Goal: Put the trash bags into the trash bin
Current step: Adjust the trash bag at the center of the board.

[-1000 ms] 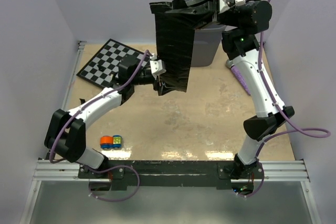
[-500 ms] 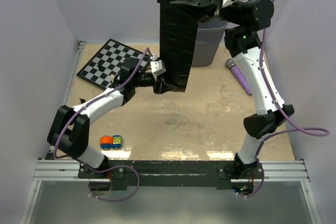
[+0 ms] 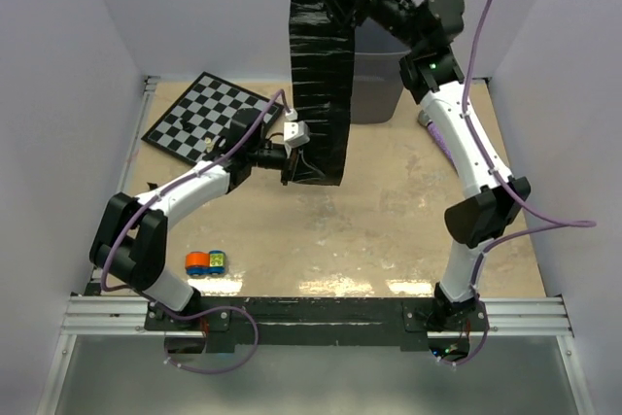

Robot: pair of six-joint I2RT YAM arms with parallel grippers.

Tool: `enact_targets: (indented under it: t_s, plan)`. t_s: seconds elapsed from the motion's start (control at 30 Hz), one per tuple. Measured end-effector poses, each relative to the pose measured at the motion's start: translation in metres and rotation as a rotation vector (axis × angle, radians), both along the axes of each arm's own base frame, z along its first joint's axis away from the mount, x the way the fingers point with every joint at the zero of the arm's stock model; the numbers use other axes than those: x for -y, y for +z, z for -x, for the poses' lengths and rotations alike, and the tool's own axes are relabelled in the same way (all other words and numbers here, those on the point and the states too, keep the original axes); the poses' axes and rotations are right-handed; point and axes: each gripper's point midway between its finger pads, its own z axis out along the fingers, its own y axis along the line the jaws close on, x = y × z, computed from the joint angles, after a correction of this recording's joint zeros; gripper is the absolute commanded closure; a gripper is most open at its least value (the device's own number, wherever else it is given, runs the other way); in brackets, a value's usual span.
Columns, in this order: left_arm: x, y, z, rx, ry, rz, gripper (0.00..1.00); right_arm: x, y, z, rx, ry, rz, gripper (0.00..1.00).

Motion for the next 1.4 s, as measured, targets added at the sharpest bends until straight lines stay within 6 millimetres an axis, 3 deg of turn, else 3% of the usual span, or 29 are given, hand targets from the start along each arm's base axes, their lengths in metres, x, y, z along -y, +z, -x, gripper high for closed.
enact_targets:
  t_s: [0.07, 0.17, 0.27, 0.3, 0.33, 0.43, 0.6, 0.73, 0.83, 0.93, 1.03, 1.13, 1.27, 1.4]
  plan:
    - [0.0, -0.003, 0.003, -0.036, -0.022, -0.015, 1.0, 0.013, -0.03, -0.041, -0.114, -0.171, -0.01, 0.16]
    - [-0.003, -0.009, 0.008, -0.119, -0.047, -0.031, 1.0, 0.042, -0.127, -0.097, -0.371, -0.425, 0.051, 0.08]
    - [-0.007, -0.015, 0.016, -0.217, -0.054, -0.031, 1.0, 0.076, -0.234, -0.116, -0.606, -0.595, 0.175, 0.04]
    - [-0.009, -0.018, 0.019, -0.248, -0.055, -0.027, 1.0, 0.087, -0.244, -0.121, -0.595, -0.635, 0.193, 0.03]
    - [-0.01, -0.021, 0.022, -0.284, -0.054, -0.023, 1.0, 0.099, -0.245, -0.122, -0.6, -0.679, 0.192, 0.02]
    - [-0.016, -0.027, 0.03, -0.388, -0.048, -0.022, 1.0, 0.13, -0.233, -0.099, -0.599, -0.752, 0.2, 0.02]
    - [-0.022, -0.002, 0.025, -0.476, -0.061, 0.044, 1.0, 0.163, -0.158, -0.034, -0.414, -0.788, 0.153, 0.02]
    - [-0.019, 0.039, 0.019, -0.483, -0.094, 0.121, 1.0, 0.159, -0.108, 0.026, -0.203, -0.697, 0.139, 0.09]
    - [-0.015, 0.072, 0.011, -0.461, -0.109, 0.165, 1.0, 0.136, -0.096, 0.062, -0.029, -0.547, 0.252, 0.12]
    - [-0.011, 0.103, -0.003, -0.457, -0.112, 0.197, 1.0, 0.106, -0.122, 0.089, 0.098, -0.418, 0.435, 0.16]
    - [-0.013, 0.12, -0.018, -0.503, -0.095, 0.212, 1.0, 0.071, -0.175, 0.12, 0.194, -0.262, 0.626, 0.16]
    - [-0.016, 0.123, -0.028, -0.592, -0.06, 0.211, 1.0, 0.06, -0.228, 0.14, 0.292, -0.166, 0.805, 0.16]
    - [-0.019, 0.118, -0.032, -0.73, -0.027, 0.195, 1.0, 0.056, -0.254, 0.158, 0.474, -0.132, 0.931, 0.15]
    - [-0.019, 0.116, -0.03, -0.855, -0.012, 0.178, 1.0, 0.051, -0.251, 0.164, 0.666, -0.145, 0.98, 0.17]
